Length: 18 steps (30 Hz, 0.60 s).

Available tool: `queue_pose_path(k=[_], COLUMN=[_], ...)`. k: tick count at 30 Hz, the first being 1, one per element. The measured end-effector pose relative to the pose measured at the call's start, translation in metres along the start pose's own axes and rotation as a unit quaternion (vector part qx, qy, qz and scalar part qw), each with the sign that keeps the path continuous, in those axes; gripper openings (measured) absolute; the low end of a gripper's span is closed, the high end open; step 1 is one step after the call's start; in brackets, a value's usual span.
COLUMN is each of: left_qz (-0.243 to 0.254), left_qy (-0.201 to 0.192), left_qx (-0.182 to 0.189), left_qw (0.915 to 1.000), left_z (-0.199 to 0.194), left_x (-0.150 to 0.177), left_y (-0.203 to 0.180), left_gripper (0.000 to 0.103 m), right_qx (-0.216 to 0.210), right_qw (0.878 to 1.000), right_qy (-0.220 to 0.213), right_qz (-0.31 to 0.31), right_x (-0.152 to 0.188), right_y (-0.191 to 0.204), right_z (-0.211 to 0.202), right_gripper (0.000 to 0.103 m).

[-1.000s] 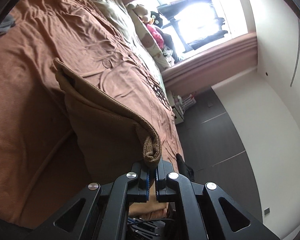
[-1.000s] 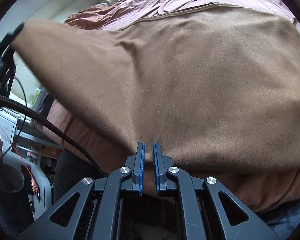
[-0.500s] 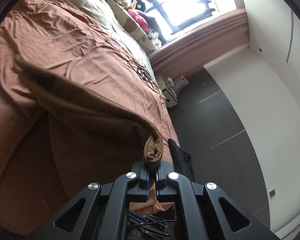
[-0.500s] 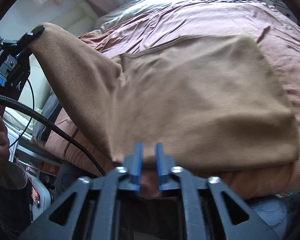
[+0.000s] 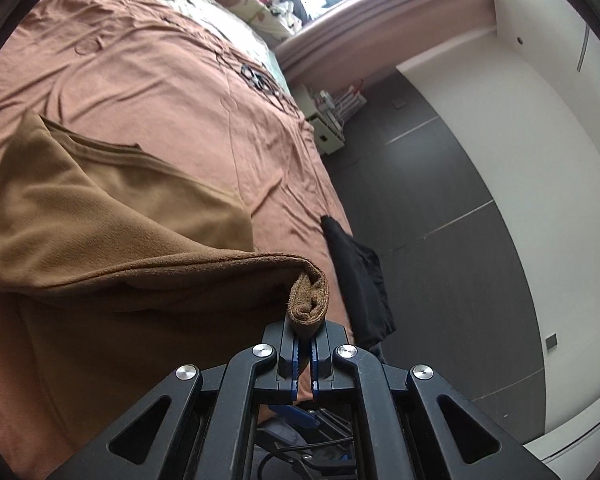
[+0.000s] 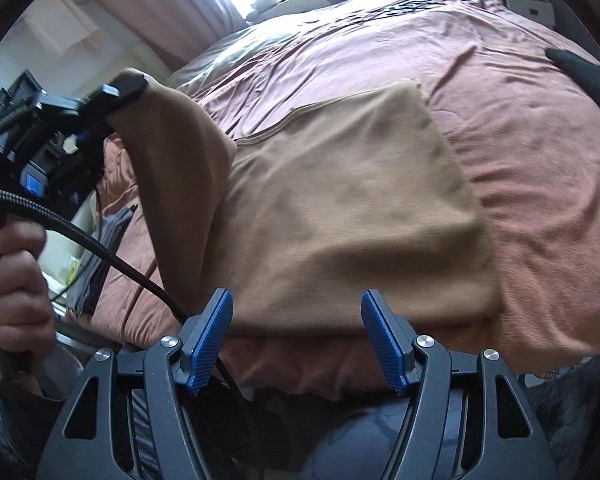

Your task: Fold small clothes

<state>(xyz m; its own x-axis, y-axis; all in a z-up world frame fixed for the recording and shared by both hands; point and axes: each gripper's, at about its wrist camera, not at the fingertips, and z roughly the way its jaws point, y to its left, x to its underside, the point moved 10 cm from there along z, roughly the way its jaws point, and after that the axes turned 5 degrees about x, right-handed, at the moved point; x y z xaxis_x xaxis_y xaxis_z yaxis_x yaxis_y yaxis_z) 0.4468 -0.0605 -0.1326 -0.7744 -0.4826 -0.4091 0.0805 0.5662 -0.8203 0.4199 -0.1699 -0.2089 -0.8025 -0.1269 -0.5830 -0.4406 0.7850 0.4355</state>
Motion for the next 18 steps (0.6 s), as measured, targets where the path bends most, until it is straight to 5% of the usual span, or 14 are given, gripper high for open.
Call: queue_pose_path(k=[4, 7, 9, 18], left_qz=[-0.013, -0.028, -0.027, -0.022], left_qy=[0.027, 0.055, 0.055, 0.037], left_qx=[-0.007, -0.003, -0.014, -0.104], left_qw=[0.9995, 0.9981, 0.998, 0.9937], left_z=[0.03, 0.049, 0.05, 0.002], left_x=[0.015, 0.028, 0.032, 0.029], left_y=[0.001, 0.004, 0.01, 0.069], left_gripper=[0.008, 0.04, 0.052, 0.053], right_qx=[-0.005, -0.003, 0.005, 0.035], right_qw=[1.0, 1.0, 1.0, 0.998], right_qy=[0.0, 0.002, 0.005, 0.028], right_qz=[0.015, 0.02, 0.015, -0.039], right_x=[-0.002, -0.004, -0.005, -0.024], right_y=[-0.016, -0.024, -0.029, -0.021], right_z=[-0.01, -0.013, -0.013, 0.001], right_gripper=[0.065, 0.065, 0.065, 0.065])
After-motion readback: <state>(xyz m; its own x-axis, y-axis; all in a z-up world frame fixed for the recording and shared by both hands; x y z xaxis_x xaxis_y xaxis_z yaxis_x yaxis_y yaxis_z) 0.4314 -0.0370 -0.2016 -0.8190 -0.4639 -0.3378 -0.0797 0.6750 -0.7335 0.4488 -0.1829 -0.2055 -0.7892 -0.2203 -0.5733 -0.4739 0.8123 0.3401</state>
